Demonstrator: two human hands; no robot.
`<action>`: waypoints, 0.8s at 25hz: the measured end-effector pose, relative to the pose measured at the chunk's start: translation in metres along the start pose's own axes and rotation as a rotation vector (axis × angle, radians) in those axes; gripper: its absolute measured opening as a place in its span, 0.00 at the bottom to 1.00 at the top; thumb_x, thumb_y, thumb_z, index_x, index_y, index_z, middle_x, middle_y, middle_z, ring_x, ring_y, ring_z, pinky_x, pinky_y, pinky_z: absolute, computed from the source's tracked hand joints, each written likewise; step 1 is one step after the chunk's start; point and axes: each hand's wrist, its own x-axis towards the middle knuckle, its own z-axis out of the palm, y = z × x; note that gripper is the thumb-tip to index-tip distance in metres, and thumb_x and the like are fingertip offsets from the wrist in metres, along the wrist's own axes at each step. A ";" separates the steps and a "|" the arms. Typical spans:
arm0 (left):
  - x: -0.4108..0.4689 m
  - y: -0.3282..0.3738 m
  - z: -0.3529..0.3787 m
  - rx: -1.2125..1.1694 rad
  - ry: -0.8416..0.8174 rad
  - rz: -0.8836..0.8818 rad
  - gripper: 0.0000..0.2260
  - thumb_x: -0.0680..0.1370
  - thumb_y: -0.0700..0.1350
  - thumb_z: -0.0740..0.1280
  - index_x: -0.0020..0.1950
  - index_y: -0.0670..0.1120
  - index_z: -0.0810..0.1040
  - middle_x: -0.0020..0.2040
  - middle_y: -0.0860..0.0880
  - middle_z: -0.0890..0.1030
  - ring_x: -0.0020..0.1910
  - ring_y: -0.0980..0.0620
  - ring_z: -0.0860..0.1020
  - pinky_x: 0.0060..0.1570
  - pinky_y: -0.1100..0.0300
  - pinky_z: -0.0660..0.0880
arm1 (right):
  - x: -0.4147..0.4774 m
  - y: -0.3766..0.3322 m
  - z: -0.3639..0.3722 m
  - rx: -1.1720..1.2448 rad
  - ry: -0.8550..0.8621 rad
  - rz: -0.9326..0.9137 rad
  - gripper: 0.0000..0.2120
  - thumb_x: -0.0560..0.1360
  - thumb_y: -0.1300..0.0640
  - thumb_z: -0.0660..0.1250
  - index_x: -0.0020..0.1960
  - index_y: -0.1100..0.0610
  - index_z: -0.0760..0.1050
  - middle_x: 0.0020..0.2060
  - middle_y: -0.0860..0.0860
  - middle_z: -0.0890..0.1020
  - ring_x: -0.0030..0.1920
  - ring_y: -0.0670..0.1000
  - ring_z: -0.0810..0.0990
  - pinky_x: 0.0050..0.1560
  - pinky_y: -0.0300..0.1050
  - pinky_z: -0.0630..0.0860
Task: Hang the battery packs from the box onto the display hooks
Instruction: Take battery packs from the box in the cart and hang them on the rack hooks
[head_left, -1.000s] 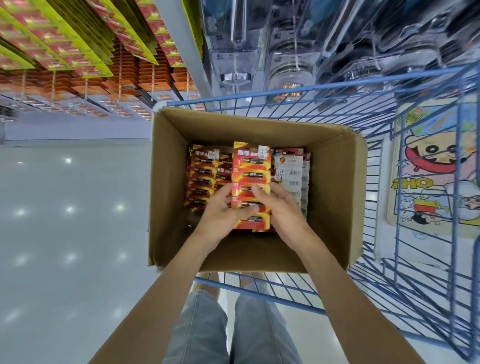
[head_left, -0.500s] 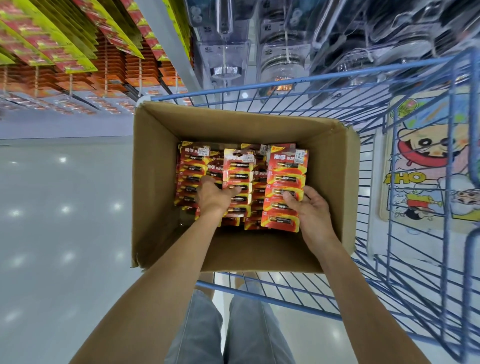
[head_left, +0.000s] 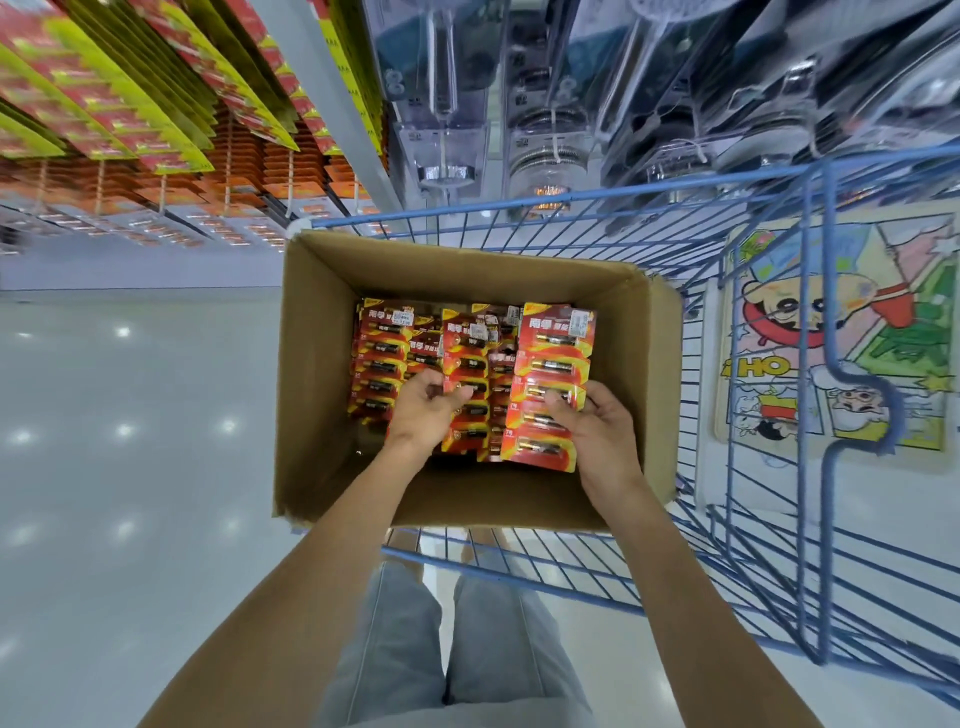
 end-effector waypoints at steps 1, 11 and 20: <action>-0.012 0.003 -0.009 -0.061 -0.017 -0.002 0.07 0.80 0.47 0.72 0.57 0.49 0.78 0.58 0.50 0.81 0.62 0.48 0.79 0.64 0.49 0.76 | -0.008 -0.007 0.002 0.000 -0.016 -0.014 0.15 0.79 0.58 0.72 0.64 0.55 0.78 0.54 0.49 0.87 0.53 0.49 0.87 0.53 0.50 0.84; -0.159 0.054 -0.160 -0.575 -0.090 0.294 0.10 0.82 0.42 0.67 0.63 0.50 0.80 0.56 0.48 0.87 0.53 0.46 0.87 0.47 0.53 0.85 | -0.121 -0.093 0.080 0.033 -0.200 -0.154 0.11 0.79 0.59 0.71 0.61 0.53 0.81 0.56 0.52 0.87 0.57 0.55 0.86 0.58 0.59 0.81; -0.196 0.063 -0.362 -0.640 -0.050 0.524 0.10 0.81 0.38 0.68 0.61 0.46 0.83 0.54 0.43 0.87 0.51 0.42 0.87 0.48 0.47 0.85 | -0.214 -0.131 0.263 0.087 -0.381 -0.318 0.13 0.78 0.63 0.69 0.63 0.59 0.79 0.57 0.56 0.86 0.55 0.57 0.86 0.60 0.60 0.80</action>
